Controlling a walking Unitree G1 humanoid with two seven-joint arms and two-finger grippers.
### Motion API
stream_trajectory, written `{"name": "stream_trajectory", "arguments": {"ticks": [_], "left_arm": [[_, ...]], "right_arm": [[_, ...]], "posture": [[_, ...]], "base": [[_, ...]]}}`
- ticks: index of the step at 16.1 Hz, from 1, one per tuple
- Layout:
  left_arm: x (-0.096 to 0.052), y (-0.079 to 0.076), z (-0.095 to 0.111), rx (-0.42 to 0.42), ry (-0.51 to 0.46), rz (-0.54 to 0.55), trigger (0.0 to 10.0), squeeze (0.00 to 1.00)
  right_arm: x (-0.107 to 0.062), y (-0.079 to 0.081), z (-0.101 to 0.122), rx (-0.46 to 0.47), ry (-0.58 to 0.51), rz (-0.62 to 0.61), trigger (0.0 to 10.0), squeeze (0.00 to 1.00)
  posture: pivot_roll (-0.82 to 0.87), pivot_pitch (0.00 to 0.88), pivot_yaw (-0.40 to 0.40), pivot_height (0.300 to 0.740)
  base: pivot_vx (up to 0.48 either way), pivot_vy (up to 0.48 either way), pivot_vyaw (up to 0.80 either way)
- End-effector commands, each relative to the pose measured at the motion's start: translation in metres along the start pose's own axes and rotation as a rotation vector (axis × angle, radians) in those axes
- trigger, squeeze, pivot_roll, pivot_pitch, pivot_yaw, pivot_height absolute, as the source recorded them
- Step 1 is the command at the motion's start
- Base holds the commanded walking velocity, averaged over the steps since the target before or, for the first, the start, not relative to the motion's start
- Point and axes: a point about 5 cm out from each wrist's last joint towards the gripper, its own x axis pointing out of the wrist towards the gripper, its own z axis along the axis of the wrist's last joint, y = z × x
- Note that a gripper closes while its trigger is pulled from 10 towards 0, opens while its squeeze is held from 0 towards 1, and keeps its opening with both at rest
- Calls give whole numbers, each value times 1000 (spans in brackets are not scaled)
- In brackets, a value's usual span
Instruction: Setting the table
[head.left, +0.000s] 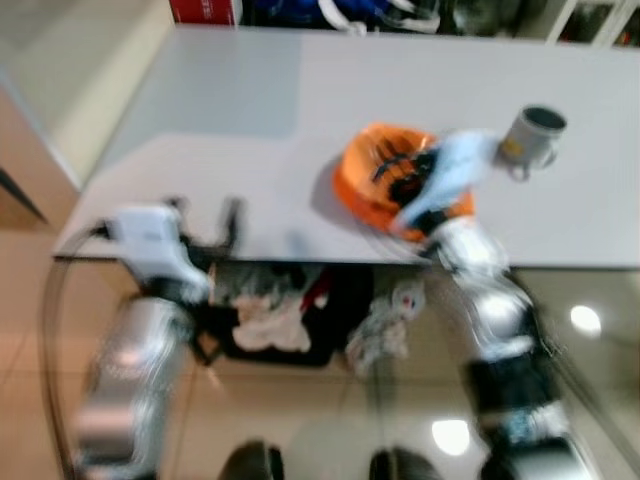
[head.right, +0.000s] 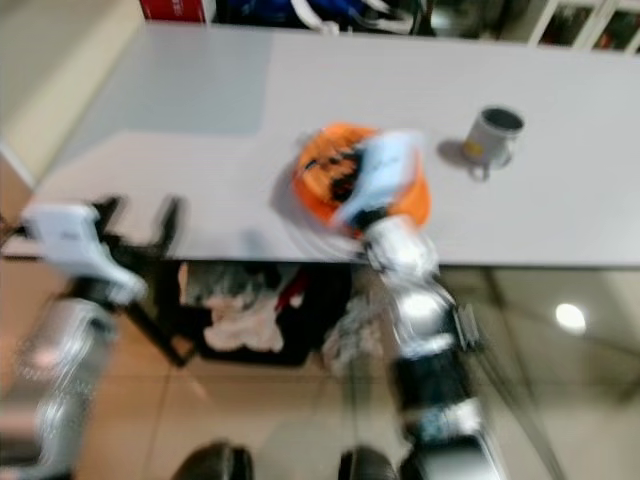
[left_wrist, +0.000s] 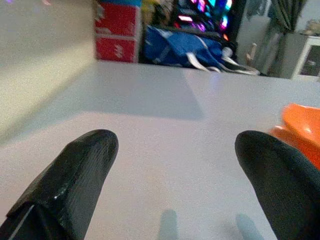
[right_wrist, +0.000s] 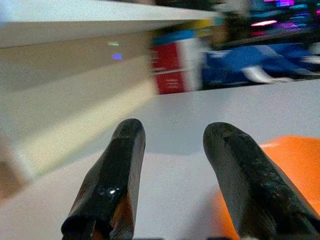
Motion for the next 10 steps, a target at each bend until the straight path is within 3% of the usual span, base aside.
{"name": "stream_trajectory", "arguments": {"ticks": [1,4,10], "left_arm": [[1,-5,-1,-13,5,-20,10000,0],[3,-9,-3,-5,11,-42,10000,0],[3,-8,-14,1,45,-41,10000,0]], "right_arm": [[-3,-3,9,-14,-33,5,10000,0],[-5,1,8,-19,-34,24,10000,0],[-11,-10,-17,-179,92,-59,10000,0]], "posture": [[-68,113,-2,740],[-71,106,0,740],[-61,103,-6,740]], "base": [[0,480,0],[0,480,0],[0,480,0]]}}
